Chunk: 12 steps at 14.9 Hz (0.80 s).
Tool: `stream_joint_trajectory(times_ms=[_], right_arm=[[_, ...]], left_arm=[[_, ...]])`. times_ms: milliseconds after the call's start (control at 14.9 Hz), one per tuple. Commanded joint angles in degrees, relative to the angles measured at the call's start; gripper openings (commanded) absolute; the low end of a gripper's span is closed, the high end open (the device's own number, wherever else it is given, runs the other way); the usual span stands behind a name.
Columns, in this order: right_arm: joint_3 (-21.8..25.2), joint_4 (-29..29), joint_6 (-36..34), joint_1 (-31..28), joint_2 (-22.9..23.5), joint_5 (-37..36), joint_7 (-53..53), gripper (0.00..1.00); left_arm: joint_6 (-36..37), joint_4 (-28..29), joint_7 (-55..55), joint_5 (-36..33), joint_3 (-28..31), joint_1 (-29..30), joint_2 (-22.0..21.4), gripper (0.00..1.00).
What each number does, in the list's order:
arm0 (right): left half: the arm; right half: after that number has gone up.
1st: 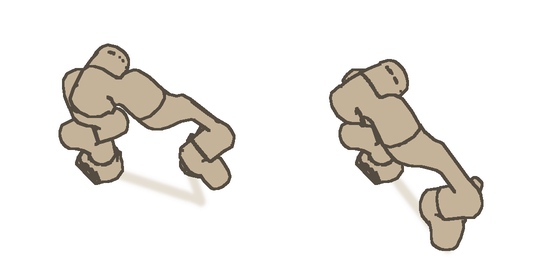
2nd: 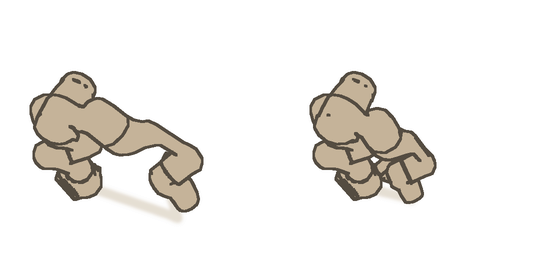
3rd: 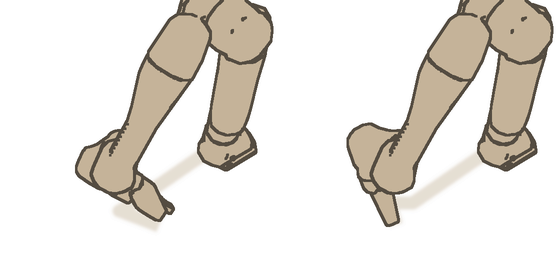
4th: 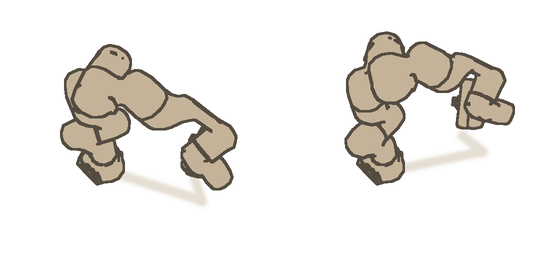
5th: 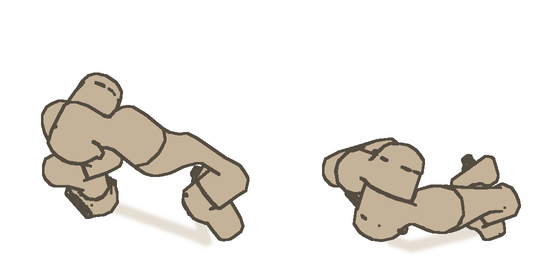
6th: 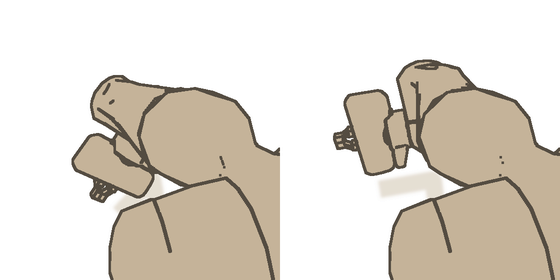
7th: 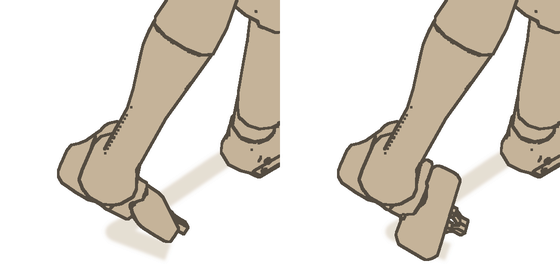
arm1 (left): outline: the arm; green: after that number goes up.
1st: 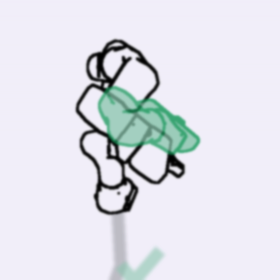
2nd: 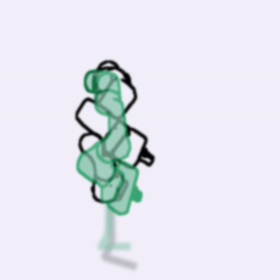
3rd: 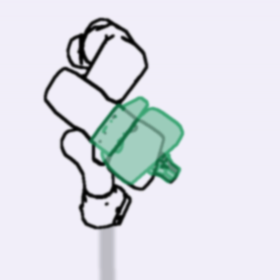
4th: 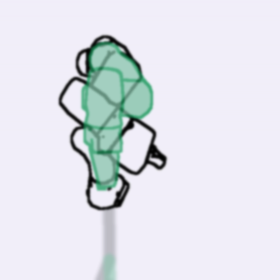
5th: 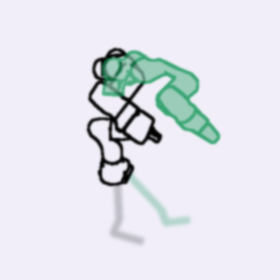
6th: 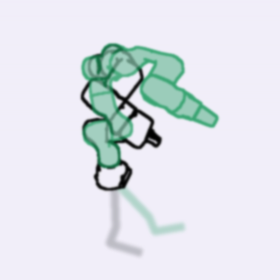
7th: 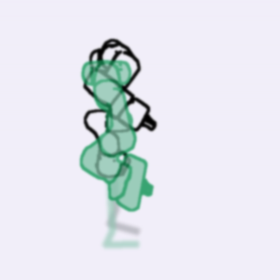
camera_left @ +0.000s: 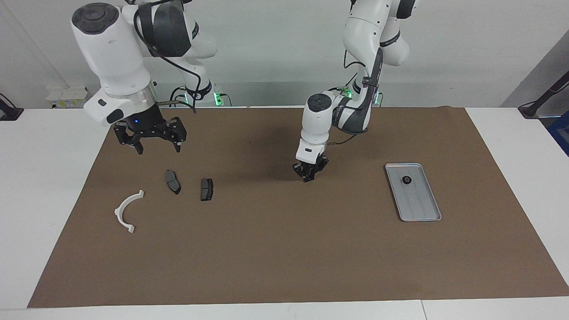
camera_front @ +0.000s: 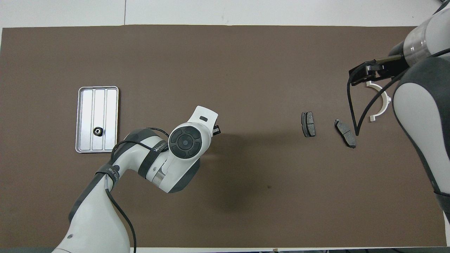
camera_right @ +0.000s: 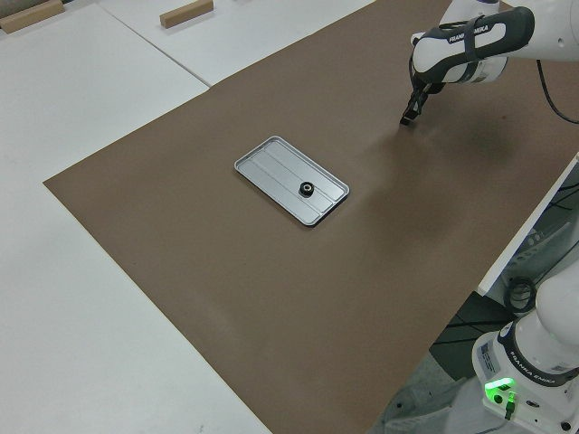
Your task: Pick bearing gear from pile to tray
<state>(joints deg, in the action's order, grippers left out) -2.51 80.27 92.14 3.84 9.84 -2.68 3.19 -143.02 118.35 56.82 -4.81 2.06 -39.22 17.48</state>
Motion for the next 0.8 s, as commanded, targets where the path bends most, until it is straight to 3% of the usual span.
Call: stream_joint_trajectory(times_ms=[0,402,602,736], right_arm=[[-0.6,1.5,-1.9,-1.2,-3.3,1.5,-1.8,1.0],[-1.5,1.6,-6.0,-3.3,-8.2,2.5,-1.9,1.0],[-1.9,2.2,-6.8,-4.8,-8.7,3.9,-2.0,1.0],[-6.8,2.7,-6.3,-10.0,-9.0,3.9,-2.0,1.0]], left_arm=[[6.9,-6.0,-4.7,-2.5,0.0,2.9,1.2,0.06],[18.3,-7.8,-24.2,-1.7,-0.3,15.3,-7.1,0.07],[20.4,-7.3,-38.4,-1.3,-0.3,24.2,-8.6,0.08],[19.9,-7.2,-50.0,0.5,-0.3,31.0,-8.5,0.08]])
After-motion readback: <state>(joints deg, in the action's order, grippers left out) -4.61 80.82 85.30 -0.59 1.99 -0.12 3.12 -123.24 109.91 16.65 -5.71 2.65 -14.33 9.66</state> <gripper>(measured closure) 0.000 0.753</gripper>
